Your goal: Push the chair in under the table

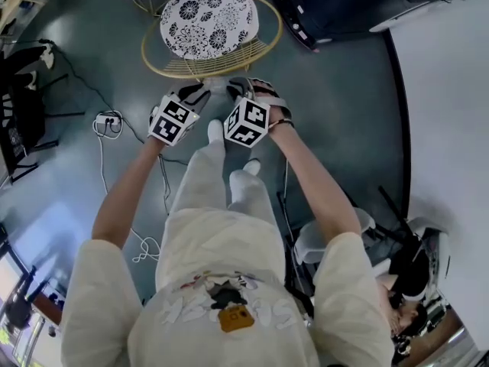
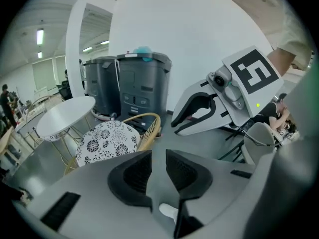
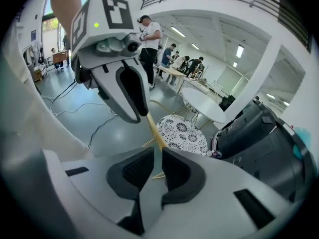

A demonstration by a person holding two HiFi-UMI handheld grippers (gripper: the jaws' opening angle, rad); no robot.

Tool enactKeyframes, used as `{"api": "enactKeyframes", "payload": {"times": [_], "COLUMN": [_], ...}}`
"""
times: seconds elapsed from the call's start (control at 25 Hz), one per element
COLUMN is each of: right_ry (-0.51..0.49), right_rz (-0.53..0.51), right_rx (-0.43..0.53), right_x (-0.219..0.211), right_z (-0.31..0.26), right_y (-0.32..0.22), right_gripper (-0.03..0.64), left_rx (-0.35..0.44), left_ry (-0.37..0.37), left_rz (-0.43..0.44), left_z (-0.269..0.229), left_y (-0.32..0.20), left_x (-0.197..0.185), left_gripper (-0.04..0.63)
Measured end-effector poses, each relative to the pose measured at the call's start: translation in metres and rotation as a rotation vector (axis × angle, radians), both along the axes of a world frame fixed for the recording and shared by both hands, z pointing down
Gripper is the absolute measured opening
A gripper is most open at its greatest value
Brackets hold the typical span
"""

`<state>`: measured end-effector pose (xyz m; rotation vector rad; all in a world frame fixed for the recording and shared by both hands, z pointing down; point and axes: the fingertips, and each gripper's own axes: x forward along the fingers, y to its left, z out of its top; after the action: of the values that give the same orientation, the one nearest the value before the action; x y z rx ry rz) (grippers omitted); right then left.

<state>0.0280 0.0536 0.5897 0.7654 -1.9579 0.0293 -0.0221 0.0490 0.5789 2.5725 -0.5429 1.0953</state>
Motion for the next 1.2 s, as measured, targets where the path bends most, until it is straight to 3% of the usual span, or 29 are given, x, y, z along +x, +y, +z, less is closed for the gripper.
{"api": "enactKeyframes", "payload": {"times": [0.16,0.44,0.64,0.96,1.2], "right_ry": [-0.12,-0.326,-0.464,-0.565,-0.626], "right_rz": [0.095,0.235,0.336,0.423,0.541], "right_rx": [0.01,0.065,0.076,0.113,0.132], "right_x": [0.005,0.022,0.025,0.041,0.053], "right_z": [-0.031,-0.087,-0.12,-0.169,-0.195], "right_y": [0.026,0.076,0.125,0.196,0.24], "right_gripper": [0.02,0.008,0.008,0.008,0.008], "left_rx": [0.046,0.049,0.035,-0.029,-0.009], "left_ry": [-0.051,0.053,0.093,0.184,0.233], "left_rz": [-0.103,-0.241,-0.277,-0.299,-0.413], "left_z": [-0.022,-0.086,-0.124,-0.166,-0.186], "left_y": [0.023,0.072,0.122,0.212,0.231], "left_x": [-0.008,0.007,0.011,0.027,0.015], "left_gripper": [0.042,0.009,0.009,0.009,0.009]}}
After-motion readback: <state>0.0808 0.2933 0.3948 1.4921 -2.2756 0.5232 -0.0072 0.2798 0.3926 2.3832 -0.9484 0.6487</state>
